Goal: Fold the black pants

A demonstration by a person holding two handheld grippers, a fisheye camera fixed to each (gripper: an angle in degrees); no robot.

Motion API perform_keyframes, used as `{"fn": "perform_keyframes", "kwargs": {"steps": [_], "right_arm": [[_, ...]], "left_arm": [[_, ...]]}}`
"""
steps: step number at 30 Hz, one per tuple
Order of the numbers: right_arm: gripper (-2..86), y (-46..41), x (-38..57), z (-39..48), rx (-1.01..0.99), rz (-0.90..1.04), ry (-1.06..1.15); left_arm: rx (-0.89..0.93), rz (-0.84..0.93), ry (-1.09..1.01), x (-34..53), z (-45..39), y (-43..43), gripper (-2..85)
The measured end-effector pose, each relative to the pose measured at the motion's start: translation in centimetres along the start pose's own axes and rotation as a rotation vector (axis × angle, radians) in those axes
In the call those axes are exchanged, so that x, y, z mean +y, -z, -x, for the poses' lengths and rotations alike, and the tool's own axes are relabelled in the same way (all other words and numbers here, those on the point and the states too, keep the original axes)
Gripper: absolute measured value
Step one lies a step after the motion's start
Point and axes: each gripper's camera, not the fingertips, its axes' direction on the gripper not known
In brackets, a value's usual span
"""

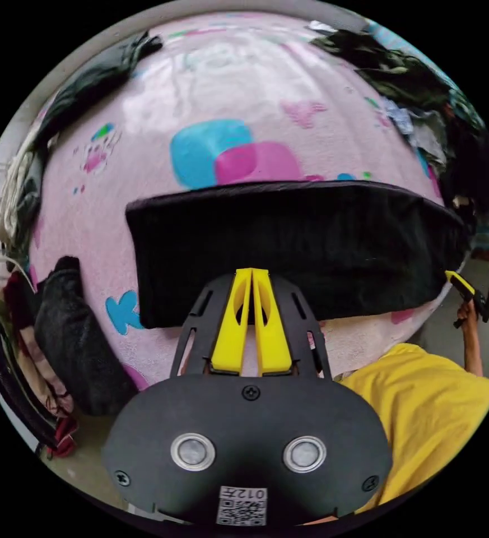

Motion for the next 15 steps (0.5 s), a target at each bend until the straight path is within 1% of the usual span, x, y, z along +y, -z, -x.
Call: {"fn": "perform_keyframes", "kwargs": {"steps": [1,2,3,4,5,6,7,9,11,14,15], "right_arm": [[1.4,0.9,2.2,1.1,-0.027,-0.021,0.018],[2.3,1.0,4.2,2.4,-0.026,-0.017,0.036],[2.8,0.9,5.2,3.1,-0.015,-0.01,0.047],[3.8,0.5,6.8,4.3,0.03,-0.004,0.066],[5.2,0.1,8.1,5.2,0.079,-0.009,0.064],[5.9,-0.1,8.6,5.5,0.087,-0.011,0.059],[7.0,-0.4,9.2,6.0,0.08,-0.007,0.046],[8.0,-0.7,9.6,6.2,0.067,-0.001,0.0],[8.1,-0.5,10.0,5.8,0.055,-0.031,-0.086],[4.7,0.0,10.3,5.4,0.073,-0.052,-0.18],[3.8,0.0,10.4,5.4,0.072,-0.046,-0.179]], "left_arm": [[0.025,-0.032,-0.024,-0.1,-1.4,-0.1,0.3],[0.091,-0.078,-0.097,-0.4,-4.6,-0.7,0.3],[0.154,-0.085,-0.196,-1.0,-8.3,-1.9,0.3],[0.175,-0.077,-0.246,-1.3,-10.3,-2.7,0.4],[0.203,-0.058,-0.358,-2.0,-14.4,-4.4,0.4],[0.214,-0.034,-0.486,-2.4,-18.6,-6.2,0.4],[0.209,-0.02,-0.546,-2.6,-20.6,-7.2,0.4],[0.162,-0.008,-0.735,-3.1,-27.7,-10.4,0.4],[0.161,0.011,-0.839,-3.6,-31.9,-12.7,0.4],[0.074,0.067,-0.962,-4.3,-37.5,-17.0,0.4],[0.032,0.087,-0.986,-4.6,-39.0,-18.8,0.4]]}}
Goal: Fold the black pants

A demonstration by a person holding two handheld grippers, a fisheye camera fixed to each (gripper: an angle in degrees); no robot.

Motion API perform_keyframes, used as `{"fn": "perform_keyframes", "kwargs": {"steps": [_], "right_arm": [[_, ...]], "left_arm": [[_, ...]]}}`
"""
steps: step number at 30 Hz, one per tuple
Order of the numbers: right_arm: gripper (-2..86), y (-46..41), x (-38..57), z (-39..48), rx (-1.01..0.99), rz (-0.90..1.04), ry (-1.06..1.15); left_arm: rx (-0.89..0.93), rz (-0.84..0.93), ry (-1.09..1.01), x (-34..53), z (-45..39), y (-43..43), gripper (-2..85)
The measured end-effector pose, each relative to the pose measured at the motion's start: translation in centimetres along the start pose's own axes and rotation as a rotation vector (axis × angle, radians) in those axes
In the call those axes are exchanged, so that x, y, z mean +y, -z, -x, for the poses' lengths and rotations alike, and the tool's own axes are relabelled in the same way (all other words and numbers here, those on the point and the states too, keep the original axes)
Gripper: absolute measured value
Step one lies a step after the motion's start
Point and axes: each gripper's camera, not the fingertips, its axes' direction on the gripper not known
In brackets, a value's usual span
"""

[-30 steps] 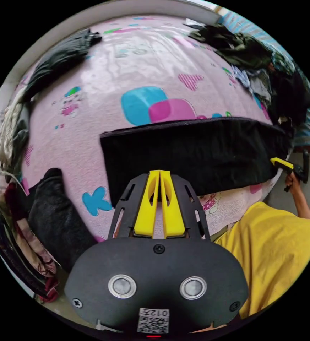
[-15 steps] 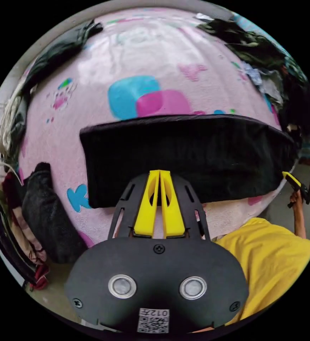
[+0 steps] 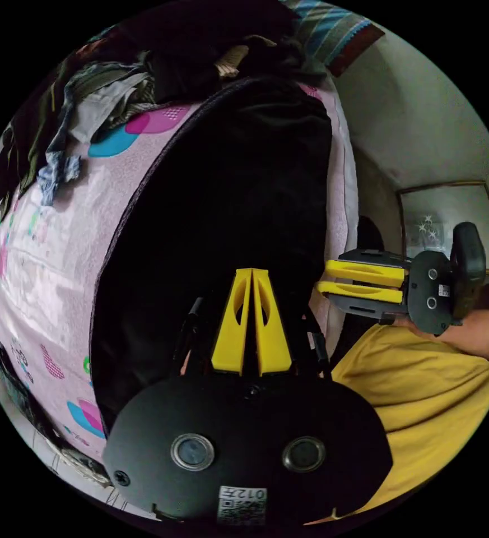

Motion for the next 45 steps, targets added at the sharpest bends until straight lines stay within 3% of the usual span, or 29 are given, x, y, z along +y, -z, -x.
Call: {"fn": "perform_keyframes", "kwargs": {"steps": [4,9,16,22,25,31,39,45], "right_arm": [[1.3,0.6,1.7,-0.3,-0.012,0.043,0.076],[0.5,2.3,5.0,-1.0,-0.067,0.031,0.146],[0.9,5.7,6.3,-0.5,-0.1,-0.01,0.167],[4.3,8.3,8.2,3.6,0.116,-0.133,0.314],[7.2,7.1,7.9,5.4,0.185,-0.097,0.402],[3.0,5.2,7.4,5.9,0.31,-0.049,0.467],[1.0,7.8,9.1,2.0,0.233,-0.059,0.533],[0.2,11.7,6.5,-4.3,0.124,-0.08,0.36]], "left_arm": [[-0.075,0.128,0.03,-2.6,0.1,-5.4,0.4],[0.029,0.088,0.102,-3.9,1.6,-10.4,0.3],[-0.003,0.093,0.1,-6.4,1.2,-15.9,0.4],[0.031,0.096,0.125,-8.4,1.8,-20.6,0.3],[0.053,0.102,0.132,-9.5,2.2,-22.9,0.3],[0.059,0.12,0.119,-11.7,2.4,-27.0,0.3],[0.073,0.101,0.14,-13.8,2.6,-32.0,0.3],[0.031,0.072,0.115,-14.8,1.1,-33.9,0.3]]}}
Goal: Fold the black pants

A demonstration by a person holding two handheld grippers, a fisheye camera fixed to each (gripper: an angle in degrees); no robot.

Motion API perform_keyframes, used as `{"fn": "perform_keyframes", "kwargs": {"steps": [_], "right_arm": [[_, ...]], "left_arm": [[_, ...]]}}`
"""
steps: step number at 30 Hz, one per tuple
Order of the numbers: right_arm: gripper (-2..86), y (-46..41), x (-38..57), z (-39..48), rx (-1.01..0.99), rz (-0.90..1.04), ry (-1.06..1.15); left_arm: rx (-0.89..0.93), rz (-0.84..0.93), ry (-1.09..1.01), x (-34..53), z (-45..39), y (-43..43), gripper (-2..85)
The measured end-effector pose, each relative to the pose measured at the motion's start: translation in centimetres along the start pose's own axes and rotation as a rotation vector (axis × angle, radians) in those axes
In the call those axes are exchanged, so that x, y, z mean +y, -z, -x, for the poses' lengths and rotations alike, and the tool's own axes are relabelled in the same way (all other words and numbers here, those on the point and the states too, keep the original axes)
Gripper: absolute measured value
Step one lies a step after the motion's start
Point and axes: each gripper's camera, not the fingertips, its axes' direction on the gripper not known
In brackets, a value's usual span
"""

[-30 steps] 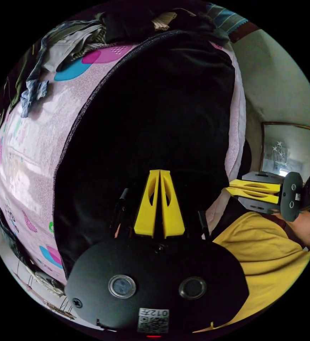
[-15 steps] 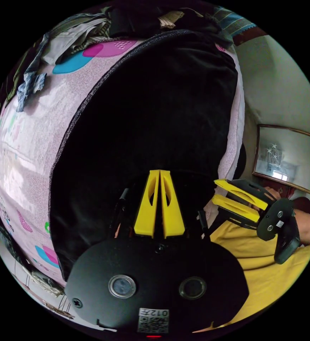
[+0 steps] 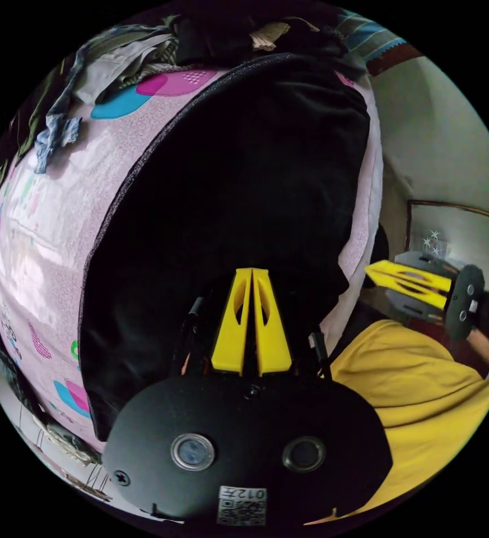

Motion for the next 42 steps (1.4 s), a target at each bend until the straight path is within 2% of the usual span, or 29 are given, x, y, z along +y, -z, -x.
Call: {"fn": "perform_keyframes", "kwargs": {"steps": [3,7,9,14,21,24,26,28,31,33,35,40,42], "right_arm": [[0.0,1.9,-0.7,-6.8,-0.036,-0.107,-0.128],[-0.1,0.8,-4.1,-16.1,-0.053,-0.147,-0.26],[-0.1,-0.4,-5.7,-19.3,-0.067,-0.132,-0.287],[-0.2,-6.0,-8.4,-27.4,-0.072,0.088,-0.254],[-0.3,-7.4,-9.9,-30.8,-0.036,0.155,-0.133],[-0.3,-5.3,-10.3,-33.7,-0.171,0.149,-0.196],[-0.2,-2.2,-10.5,-35.8,-0.211,0.001,-0.208],[-0.2,-1.7,-11.3,-37.7,-0.227,-0.038,-0.238],[-0.2,-4.3,-13.0,-40.5,-0.197,0.001,-0.285],[-0.2,-6.6,-13.8,-42.0,-0.183,0.065,-0.307],[-0.2,-9.1,-14.0,-43.4,-0.175,0.108,-0.323],[-0.1,-7.2,-12.9,-45.5,-0.226,0.038,-0.349],[-0.1,-4.7,-11.2,-45.6,-0.232,-0.029,-0.32]], "left_arm": [[0.01,-0.074,-0.052,0.8,-2.2,-0.1,0.4],[0.025,-0.062,-0.052,0.9,-4.4,-2.7,0.4],[0.014,0.006,-0.049,0.1,-5.7,-5.2,0.4],[-0.037,0.065,-0.022,-1.8,-6.6,-7.5,0.4],[-0.172,0.104,-0.112,-3.8,-9.1,-9.4,0.4],[-0.202,0.137,-0.127,-4.6,-9.9,-9.2,0.4],[-0.181,0.084,-0.115,-5.0,-10.1,-7.9,0.3],[-0.146,0.024,-0.1,-5.8,-10.1,-6.7,0.4],[-0.106,0.065,-0.124,-8.0,-9.9,-7.7,0.3],[-0.115,0.156,-0.175,-9.2,-10.1,-10.0,0.4],[-0.101,0.157,-0.18,-9.5,-10.0,-10.2,0.3],[-0.034,0.177,-0.155,-9.9,-9.2,-9.3,0.3],[0.001,0.115,-0.13,-10.3,-8.4,-7.2,0.3]]}}
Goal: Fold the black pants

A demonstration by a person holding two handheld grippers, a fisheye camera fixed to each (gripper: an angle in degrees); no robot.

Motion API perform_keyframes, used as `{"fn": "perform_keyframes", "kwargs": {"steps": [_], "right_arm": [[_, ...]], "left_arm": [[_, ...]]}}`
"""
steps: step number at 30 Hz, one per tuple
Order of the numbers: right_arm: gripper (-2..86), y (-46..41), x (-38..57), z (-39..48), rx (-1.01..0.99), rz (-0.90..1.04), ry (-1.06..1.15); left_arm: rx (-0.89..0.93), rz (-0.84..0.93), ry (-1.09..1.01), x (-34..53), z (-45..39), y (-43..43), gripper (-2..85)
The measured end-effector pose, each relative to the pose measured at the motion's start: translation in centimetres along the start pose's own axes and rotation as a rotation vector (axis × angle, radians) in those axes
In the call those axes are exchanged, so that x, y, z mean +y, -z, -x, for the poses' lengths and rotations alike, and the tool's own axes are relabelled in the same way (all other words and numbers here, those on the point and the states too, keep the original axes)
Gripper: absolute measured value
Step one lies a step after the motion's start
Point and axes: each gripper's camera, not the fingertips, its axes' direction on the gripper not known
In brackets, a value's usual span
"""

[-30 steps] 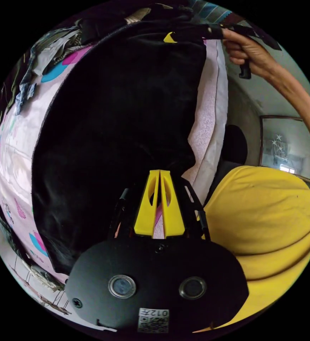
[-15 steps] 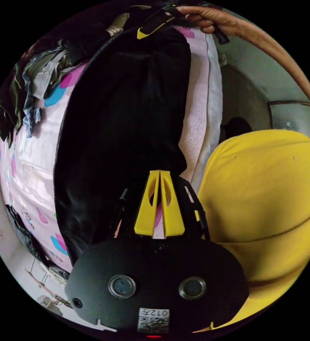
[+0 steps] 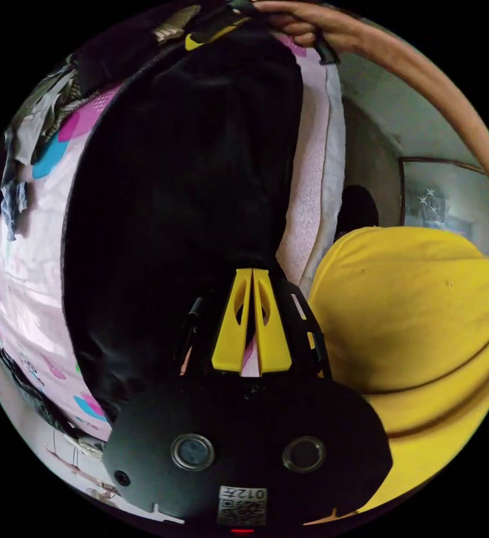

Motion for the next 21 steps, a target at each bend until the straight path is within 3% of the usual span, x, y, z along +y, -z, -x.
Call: {"fn": "perform_keyframes", "kwargs": {"steps": [7,12,16,21], "right_arm": [[-0.2,1.8,8.0,-2.1,-0.13,0.002,-0.036],[-0.1,0.0,9.9,-2.9,-0.162,0.033,-0.043],[-0.2,-2.3,9.8,-4.2,-0.048,0.108,-0.049],[-0.2,-3.8,9.6,-4.6,-0.029,0.145,-0.026]], "left_arm": [[0.023,-0.154,0.08,-4.6,4.1,6.3,0.3],[-0.052,-0.157,-0.004,-10.3,4.1,9.2,0.4],[-0.129,-0.096,-0.021,-12.5,4.1,9.6,0.4],[-0.075,-0.027,-0.01,-11.8,5.4,9.8,0.5]]}}
